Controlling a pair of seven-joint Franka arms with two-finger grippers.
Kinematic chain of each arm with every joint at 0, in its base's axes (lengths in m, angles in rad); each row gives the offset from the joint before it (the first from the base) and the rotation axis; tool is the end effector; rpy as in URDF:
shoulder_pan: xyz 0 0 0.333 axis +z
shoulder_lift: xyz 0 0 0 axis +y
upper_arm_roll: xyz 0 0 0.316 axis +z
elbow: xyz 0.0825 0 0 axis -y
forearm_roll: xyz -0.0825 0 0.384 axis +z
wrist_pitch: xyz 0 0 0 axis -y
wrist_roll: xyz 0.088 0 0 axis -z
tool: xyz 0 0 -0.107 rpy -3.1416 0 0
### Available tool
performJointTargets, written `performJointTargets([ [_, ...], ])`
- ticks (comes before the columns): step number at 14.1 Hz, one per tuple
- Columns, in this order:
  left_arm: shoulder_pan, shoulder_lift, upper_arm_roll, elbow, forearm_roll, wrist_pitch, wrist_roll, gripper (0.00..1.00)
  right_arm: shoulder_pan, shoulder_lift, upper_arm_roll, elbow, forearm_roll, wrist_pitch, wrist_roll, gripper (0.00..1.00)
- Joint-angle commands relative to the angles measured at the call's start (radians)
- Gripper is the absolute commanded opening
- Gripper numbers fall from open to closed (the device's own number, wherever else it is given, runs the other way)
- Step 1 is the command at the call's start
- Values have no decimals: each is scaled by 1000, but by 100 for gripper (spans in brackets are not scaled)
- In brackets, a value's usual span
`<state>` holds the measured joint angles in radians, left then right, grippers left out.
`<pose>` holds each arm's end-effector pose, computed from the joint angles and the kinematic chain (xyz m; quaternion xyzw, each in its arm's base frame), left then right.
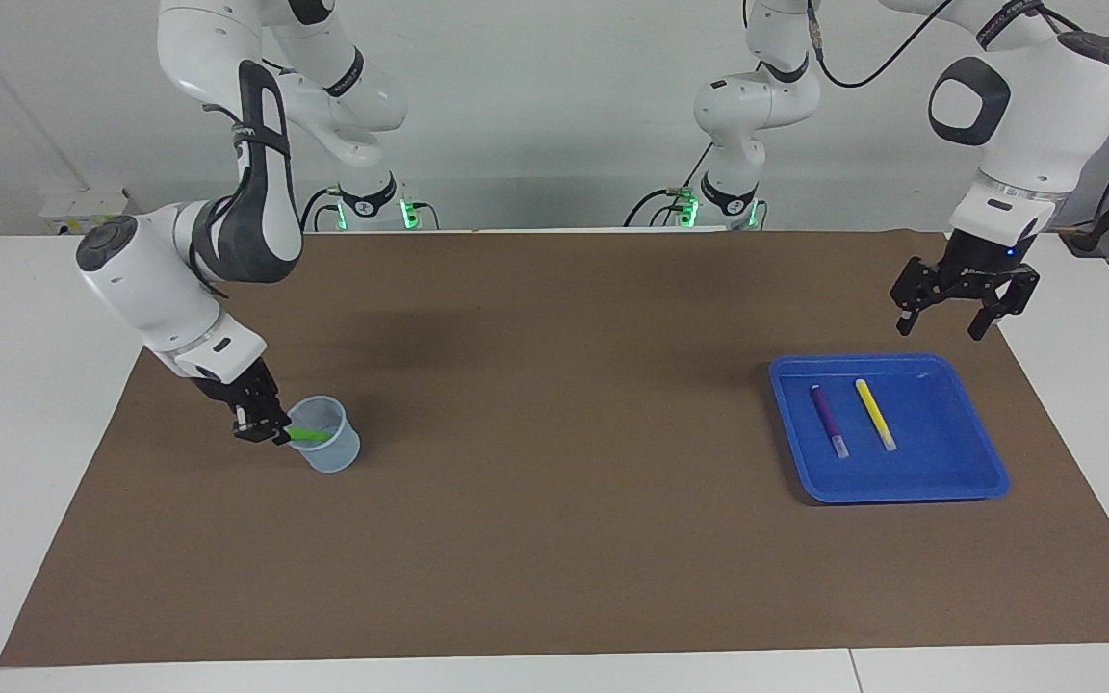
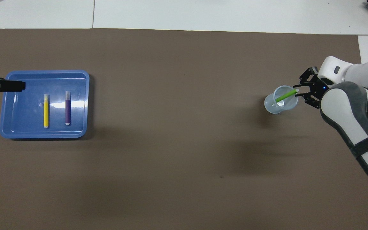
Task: Right arm passes pens to left for tray arrangement
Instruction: 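Grasp the green pen in the cup with the right gripper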
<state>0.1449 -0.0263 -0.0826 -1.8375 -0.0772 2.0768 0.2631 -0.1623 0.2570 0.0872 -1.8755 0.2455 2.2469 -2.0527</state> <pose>0.5790 0.0317 0.5597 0.9869 -0.0854 0.1362 0.0130 0.6276 -0.0433 0.3881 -0.6050 -0.7865 -0.1242 0.0043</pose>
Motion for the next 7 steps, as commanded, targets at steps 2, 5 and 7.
performJointTargets([
  [2,-4,-17,3,-8,27,-43,-13,98,-5,-5,6,-17,-11,23,-24,21],
  [5,-8,-20,1,-9,28,-92,-31,97,-5,-5,5,-17,-11,22,-24,14],
  [7,-5,-17,1,-17,31,-104,-57,95,-5,-5,6,-17,-11,22,-30,4],
])
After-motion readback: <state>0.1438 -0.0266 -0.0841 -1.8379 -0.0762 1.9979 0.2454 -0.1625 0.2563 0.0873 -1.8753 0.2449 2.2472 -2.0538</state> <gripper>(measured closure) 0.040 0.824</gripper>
